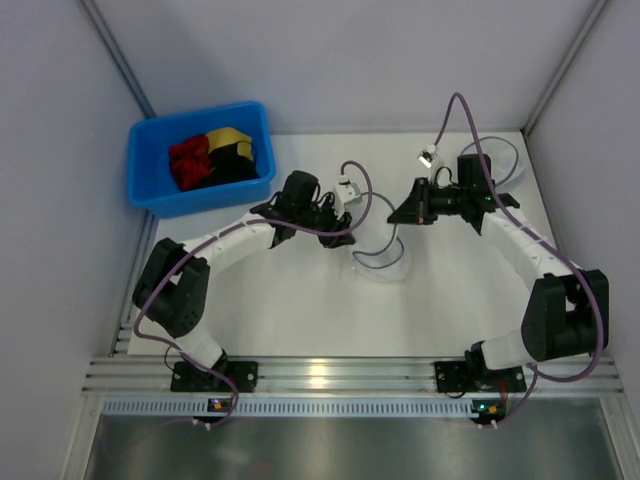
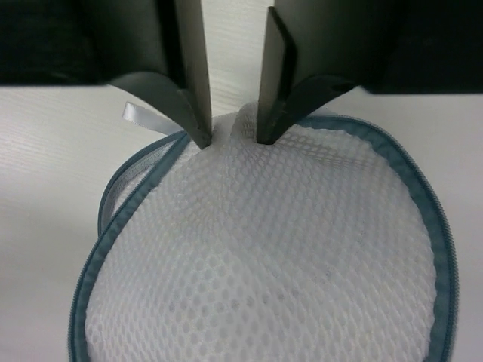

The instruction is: Place the bra in the laundry bag and zip it closed

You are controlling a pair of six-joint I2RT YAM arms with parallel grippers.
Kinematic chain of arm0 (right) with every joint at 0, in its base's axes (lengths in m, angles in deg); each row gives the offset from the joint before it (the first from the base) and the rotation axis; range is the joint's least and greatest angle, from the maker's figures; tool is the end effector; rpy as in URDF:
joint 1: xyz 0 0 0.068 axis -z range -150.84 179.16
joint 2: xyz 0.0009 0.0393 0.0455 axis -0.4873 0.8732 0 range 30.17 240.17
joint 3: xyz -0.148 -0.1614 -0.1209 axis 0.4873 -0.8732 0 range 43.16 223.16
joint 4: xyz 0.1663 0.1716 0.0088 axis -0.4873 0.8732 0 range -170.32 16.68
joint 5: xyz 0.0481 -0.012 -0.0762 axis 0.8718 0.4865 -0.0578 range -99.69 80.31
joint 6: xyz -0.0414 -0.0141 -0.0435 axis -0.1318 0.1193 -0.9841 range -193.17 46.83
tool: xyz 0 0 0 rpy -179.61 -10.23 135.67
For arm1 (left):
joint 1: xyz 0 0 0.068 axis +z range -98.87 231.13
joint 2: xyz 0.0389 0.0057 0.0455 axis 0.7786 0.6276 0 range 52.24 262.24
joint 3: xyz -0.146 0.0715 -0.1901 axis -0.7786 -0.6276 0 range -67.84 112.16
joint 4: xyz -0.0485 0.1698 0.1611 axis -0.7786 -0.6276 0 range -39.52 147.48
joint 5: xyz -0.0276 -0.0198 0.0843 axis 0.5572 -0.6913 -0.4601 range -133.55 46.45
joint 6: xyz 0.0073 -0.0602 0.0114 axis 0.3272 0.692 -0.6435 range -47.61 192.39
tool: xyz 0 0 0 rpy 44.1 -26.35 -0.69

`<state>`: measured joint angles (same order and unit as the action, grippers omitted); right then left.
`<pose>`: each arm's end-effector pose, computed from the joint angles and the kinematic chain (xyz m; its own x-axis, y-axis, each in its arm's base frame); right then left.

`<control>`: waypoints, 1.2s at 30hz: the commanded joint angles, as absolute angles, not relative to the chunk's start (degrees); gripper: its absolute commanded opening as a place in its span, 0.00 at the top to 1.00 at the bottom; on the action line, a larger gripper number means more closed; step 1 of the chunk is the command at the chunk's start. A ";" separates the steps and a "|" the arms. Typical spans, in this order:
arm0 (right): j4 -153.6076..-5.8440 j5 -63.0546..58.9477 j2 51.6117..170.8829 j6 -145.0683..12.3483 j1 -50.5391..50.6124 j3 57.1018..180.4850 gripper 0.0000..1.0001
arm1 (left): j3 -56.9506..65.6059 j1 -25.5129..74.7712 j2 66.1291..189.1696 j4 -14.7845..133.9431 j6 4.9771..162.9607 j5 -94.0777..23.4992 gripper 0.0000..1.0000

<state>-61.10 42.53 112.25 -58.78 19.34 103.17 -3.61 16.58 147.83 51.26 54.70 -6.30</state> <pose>0.2806 0.0859 0.2567 -0.8013 0.0159 -0.5981 -0.5063 0.5145 0.6920 0.2734 -0.2225 0.2214 -0.2212 0.4461 -0.8672 0.9592 0.2603 -0.1108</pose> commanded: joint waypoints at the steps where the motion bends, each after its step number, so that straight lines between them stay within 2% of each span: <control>1: -66.00 43.83 111.03 -58.58 17.65 105.73 1.00 | -0.69 17.37 143.48 56.51 63.37 -8.57 0.60; 2: -65.30 42.61 110.68 -60.59 17.39 106.26 1.00 | -0.95 18.25 141.30 56.68 66.56 -8.48 0.44; 5: -60.29 38.06 109.45 -66.81 15.28 108.02 1.00 | -2.01 21.85 137.07 56.86 80.10 -8.48 0.38; 6: -59.59 36.38 108.92 -68.41 13.54 108.20 1.00 | -3.06 22.82 134.10 56.86 82.56 -9.27 0.26; 7: -57.93 34.36 108.48 -69.99 12.48 108.29 1.00 | -3.41 22.74 132.42 56.86 87.28 -9.80 0.18; 9: -56.60 27.59 107.60 -74.56 8.45 108.64 1.00 | -4.29 22.74 128.99 56.86 91.88 -10.67 0.10; 12: -55.28 20.73 107.86 -77.30 4.05 109.42 1.00 | -4.21 22.65 128.01 56.86 101.88 -12.52 0.05; 19: -54.39 10.35 110.85 -81.34 -3.79 112.94 1.00 | -2.01 22.56 133.80 55.20 114.22 -13.39 0.02; 22: -55.62 7.10 111.90 -82.49 -6.69 113.30 1.00 | -0.61 22.65 137.23 50.98 116.07 -14.46 0.07; 26: -56.33 4.55 112.34 -84.16 -10.20 112.95 0.93 | -2.27 22.56 139.25 50.19 116.16 -16.21 0.23; 28: -56.15 4.02 112.34 -84.60 -11.61 112.59 0.87 | -2.71 22.83 139.60 49.30 115.55 -16.66 0.38; 29: -56.06 3.93 112.08 -84.60 -11.88 112.42 0.77 | -3.32 23.09 139.69 49.04 115.46 -16.57 0.46; 30: -55.89 3.84 111.91 -84.69 -11.97 111.98 0.70 | -3.68 23.44 139.87 49.04 115.11 -16.48 0.57; 31: -55.45 3.75 111.64 -84.78 -11.97 111.72 0.66 | -3.77 23.62 139.96 48.78 114.76 -16.48 0.65; 32: -55.10 3.23 110.86 -84.95 -11.88 111.37 0.54 | -3.77 23.71 140.39 48.69 114.14 -16.31 0.71; 33: -54.75 3.14 110.42 -85.04 -11.45 110.58 0.48 | -3.51 23.97 140.83 48.43 112.48 -16.22 0.82; 35: -54.92 3.75 108.93 -84.43 -10.31 109.35 0.36 | -1.59 24.15 142.50 47.63 110.02 -16.92 0.91; 36: -55.01 4.45 108.66 -83.90 -8.04 108.30 0.35 | -0.79 24.32 143.20 47.20 106.96 -17.18 0.96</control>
